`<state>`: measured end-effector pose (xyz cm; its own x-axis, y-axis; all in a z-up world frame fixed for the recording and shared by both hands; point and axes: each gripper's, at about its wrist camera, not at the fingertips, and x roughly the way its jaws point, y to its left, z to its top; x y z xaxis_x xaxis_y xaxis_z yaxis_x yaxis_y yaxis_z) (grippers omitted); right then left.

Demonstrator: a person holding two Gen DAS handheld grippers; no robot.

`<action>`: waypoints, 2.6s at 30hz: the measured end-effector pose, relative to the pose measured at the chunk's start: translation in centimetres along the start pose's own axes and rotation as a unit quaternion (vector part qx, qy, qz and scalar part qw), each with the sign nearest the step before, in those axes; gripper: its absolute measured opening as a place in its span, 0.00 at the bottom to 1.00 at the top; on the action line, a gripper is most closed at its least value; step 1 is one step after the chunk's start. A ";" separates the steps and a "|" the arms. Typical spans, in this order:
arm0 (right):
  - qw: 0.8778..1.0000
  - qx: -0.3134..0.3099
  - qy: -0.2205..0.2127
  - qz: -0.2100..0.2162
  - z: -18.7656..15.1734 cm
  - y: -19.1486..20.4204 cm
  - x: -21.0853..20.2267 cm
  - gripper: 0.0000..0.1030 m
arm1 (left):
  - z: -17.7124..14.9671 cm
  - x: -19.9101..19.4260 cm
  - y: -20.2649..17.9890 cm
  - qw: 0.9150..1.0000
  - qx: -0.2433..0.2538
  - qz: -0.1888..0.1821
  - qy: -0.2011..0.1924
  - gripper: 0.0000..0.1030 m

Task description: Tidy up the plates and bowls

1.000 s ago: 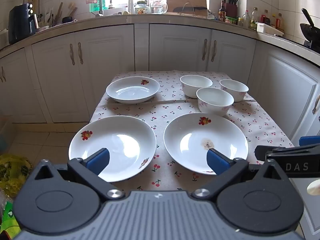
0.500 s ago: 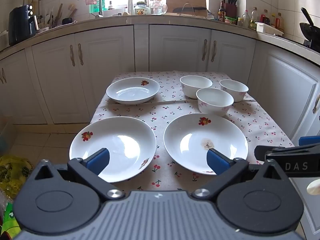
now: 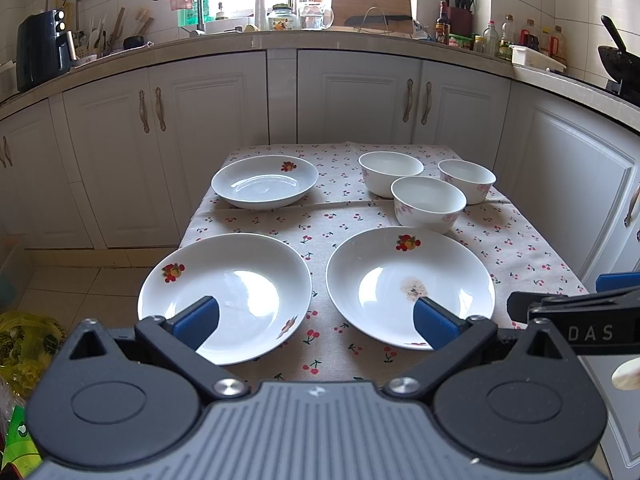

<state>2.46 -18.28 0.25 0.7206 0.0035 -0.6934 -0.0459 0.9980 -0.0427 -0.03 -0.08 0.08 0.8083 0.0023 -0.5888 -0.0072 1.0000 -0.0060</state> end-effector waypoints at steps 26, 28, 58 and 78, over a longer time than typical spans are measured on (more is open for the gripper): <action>1.000 -0.002 -0.002 -0.002 0.1 0.2 -0.1 1.00 | 0.1 -0.4 -0.2 1.000 0.001 -0.001 -0.002 0.99; 1.000 -0.002 -0.002 -0.002 0.1 0.2 -0.1 1.00 | 0.0 -0.4 -0.2 1.000 0.002 0.000 -0.002 0.99; 1.000 -0.005 0.001 -0.002 0.1 0.2 0.1 1.00 | 0.3 -0.1 0.1 1.000 0.000 -0.010 -0.001 0.99; 0.998 -0.035 -0.040 0.043 2.9 -0.4 1.8 1.00 | 0.1 2.0 3.6 0.998 0.028 -0.037 -0.044 0.99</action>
<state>5.74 -18.48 1.10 0.7644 0.0959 -0.6376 -0.1552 0.9872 -0.0376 1.60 3.57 -1.00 0.8539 -0.0726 -0.5154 0.0848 0.9964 0.0002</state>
